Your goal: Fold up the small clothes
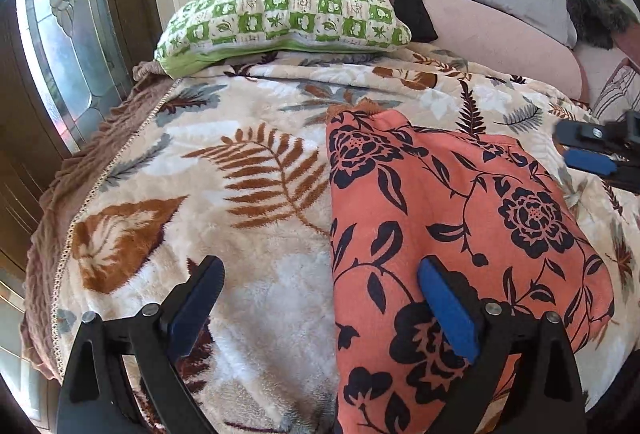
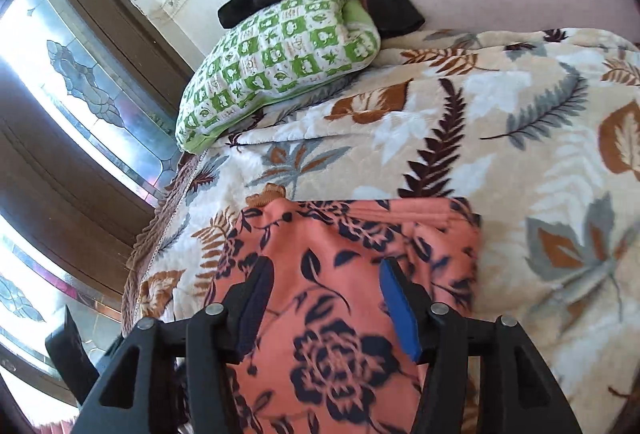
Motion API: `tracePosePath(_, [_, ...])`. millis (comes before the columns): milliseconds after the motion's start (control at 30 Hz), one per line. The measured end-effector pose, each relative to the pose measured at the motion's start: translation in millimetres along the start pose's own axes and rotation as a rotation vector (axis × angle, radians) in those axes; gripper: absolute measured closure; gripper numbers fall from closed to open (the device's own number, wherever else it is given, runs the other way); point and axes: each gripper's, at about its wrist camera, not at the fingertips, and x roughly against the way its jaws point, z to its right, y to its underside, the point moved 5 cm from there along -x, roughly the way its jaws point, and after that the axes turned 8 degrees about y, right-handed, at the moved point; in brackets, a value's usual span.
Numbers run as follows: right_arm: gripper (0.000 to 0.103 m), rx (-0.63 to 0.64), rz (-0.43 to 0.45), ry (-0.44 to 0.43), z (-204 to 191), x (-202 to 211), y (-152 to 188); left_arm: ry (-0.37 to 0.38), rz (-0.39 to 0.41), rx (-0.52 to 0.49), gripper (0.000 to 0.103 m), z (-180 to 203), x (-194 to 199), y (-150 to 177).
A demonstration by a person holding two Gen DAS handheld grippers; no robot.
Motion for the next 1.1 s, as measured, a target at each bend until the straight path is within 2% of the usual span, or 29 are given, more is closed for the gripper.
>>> tracePosePath(100, [0.029,-0.007,0.051,0.047,19,40,24,-0.078,0.053,0.007,0.005,-1,18,0])
tracePosePath(167, [0.027,-0.014,0.075,0.064,29,60,42,-0.105,0.086,0.03,0.005,-1,31,0])
tracePosePath(300, [0.027,0.003,0.1,0.089,32,86,74,-0.102,0.111,0.095,0.005,2,52,9])
tracePosePath(467, [0.027,0.054,0.125,0.102,28,98,101,-0.067,0.127,0.144,0.005,10,73,18])
tracePosePath(767, [0.027,0.025,0.191,0.056,30,111,112,-0.088,0.162,0.1,0.005,34,101,21])
tracePosePath(1100, [0.027,0.077,0.284,0.088,12,132,112,-0.116,0.201,0.054,0.005,52,134,17])
